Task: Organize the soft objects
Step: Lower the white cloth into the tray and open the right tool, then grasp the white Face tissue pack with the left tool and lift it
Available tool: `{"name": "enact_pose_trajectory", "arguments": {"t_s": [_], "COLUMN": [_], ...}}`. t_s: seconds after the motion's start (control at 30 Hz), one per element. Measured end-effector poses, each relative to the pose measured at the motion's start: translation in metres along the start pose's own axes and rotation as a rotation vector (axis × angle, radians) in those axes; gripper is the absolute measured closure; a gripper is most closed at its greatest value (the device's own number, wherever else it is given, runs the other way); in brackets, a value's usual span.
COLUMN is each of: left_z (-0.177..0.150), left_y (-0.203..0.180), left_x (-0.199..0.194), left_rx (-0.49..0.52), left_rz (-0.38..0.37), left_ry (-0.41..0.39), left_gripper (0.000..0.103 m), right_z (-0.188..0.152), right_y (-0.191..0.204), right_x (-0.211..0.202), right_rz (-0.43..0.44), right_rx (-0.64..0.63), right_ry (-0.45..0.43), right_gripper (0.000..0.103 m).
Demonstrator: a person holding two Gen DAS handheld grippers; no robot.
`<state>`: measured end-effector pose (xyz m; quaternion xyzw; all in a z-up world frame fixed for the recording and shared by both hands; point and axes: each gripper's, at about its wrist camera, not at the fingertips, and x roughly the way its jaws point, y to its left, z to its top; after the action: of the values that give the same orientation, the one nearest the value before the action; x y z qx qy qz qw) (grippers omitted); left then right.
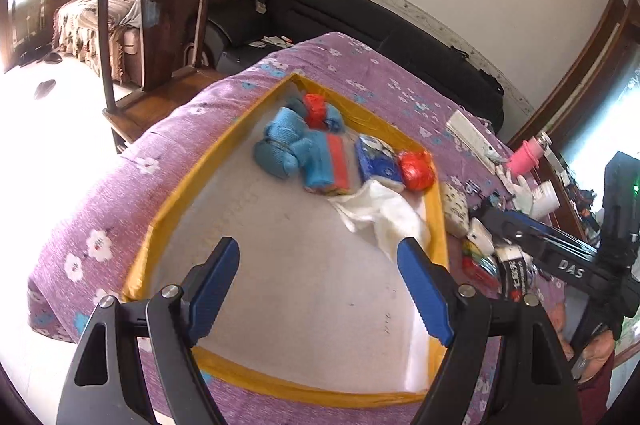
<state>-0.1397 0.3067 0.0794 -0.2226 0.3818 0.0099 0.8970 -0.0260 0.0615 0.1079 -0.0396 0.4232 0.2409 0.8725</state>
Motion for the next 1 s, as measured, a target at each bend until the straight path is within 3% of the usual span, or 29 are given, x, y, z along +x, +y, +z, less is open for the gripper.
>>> {"name": "enact_pose_trajectory", "arguments": {"t_s": [0.13, 0.27, 0.53, 0.73, 1.0], "left_z": [-0.013, -0.030, -0.070, -0.085, -0.052], "left_y": [-0.029, -0.072, -0.155, -0.186, -0.230], "left_x": [-0.002, 0.003, 0.030, 0.048, 0.103], "left_rx": [0.056, 0.156, 0.327, 0.402, 0.493], "left_rz": [-0.028, -0.083, -0.136, -0.103, -0.012], "left_ry": [0.008, 0.034, 0.144, 0.188, 0.190], "left_gripper": [0.022, 0.022, 0.022, 0.022, 0.023], "right_z": [-0.032, -0.072, -0.119, -0.120, -0.137], "right_y": [-0.058, -0.128, -0.206, -0.231, -0.252], "right_x": [-0.042, -0.071, -0.083, -0.065, -0.058], "right_rz": [-0.121, -0.210, -0.376, -0.367, -0.265], "right_rx": [0.080, 0.217, 0.358, 0.414, 0.501], "right_ry": [-0.053, -0.039, -0.053, -0.099, -0.145], "right_gripper": [0.033, 0.033, 0.033, 0.033, 0.033]}}
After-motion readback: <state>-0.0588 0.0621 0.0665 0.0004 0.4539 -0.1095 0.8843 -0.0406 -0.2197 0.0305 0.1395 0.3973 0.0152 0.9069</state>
